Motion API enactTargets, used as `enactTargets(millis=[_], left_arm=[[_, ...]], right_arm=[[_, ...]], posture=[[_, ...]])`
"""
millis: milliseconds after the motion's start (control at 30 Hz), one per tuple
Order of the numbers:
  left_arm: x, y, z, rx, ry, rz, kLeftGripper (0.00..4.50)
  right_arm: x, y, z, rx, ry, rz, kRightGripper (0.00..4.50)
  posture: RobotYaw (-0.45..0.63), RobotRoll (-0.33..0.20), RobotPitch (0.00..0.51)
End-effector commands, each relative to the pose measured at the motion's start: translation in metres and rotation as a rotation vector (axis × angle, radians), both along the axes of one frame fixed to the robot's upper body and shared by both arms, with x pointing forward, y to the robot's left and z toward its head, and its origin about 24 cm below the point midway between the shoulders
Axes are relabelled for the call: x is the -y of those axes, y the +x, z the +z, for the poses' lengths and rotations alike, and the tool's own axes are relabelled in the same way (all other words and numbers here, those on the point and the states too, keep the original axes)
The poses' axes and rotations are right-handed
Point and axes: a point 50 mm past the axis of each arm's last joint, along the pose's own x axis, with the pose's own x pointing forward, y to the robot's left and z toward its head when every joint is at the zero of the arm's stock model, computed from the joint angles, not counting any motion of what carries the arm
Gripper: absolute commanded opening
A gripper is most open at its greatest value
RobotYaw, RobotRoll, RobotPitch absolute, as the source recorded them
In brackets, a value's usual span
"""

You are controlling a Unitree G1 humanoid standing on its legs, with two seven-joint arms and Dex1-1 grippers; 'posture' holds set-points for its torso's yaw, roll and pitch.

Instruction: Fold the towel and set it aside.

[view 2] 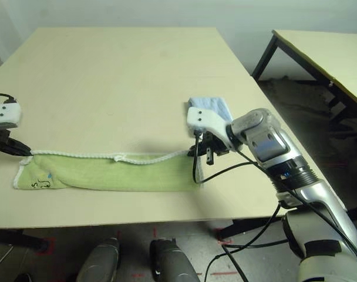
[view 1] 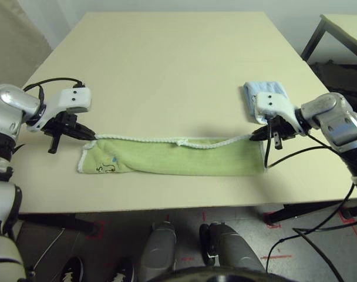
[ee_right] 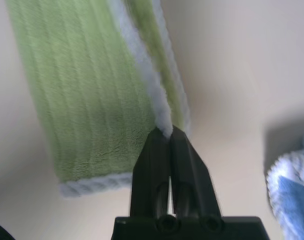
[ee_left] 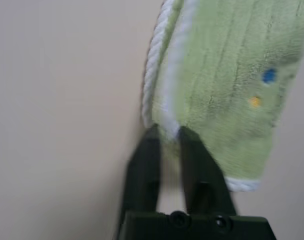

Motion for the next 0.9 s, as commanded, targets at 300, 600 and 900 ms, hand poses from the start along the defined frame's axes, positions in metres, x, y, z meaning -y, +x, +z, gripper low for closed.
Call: enactTargets(millis=[300,600,900], left_arm=[[-0.022,-0.009,0.013,0.101,-0.075,0.145,4.50],[-0.055,-0.083,-0.030,-0.080,-0.220,0.374,4.50],[-0.032,-0.104,-0.066,-0.092,-0.329,0.462,4.50]], right_arm=[[0.018,-0.005,0.018,0.033,-0.007,-0.081,4.36],[0.030,-0.052,0.004,-0.173,0.091,-0.205,4.44],[0.021,-0.059,-0.015,-0.178,0.124,-0.253,4.44]], posture=[[0.10,0.000,0.124],[0.11,0.000,0.133],[0.12,0.000,0.131]])
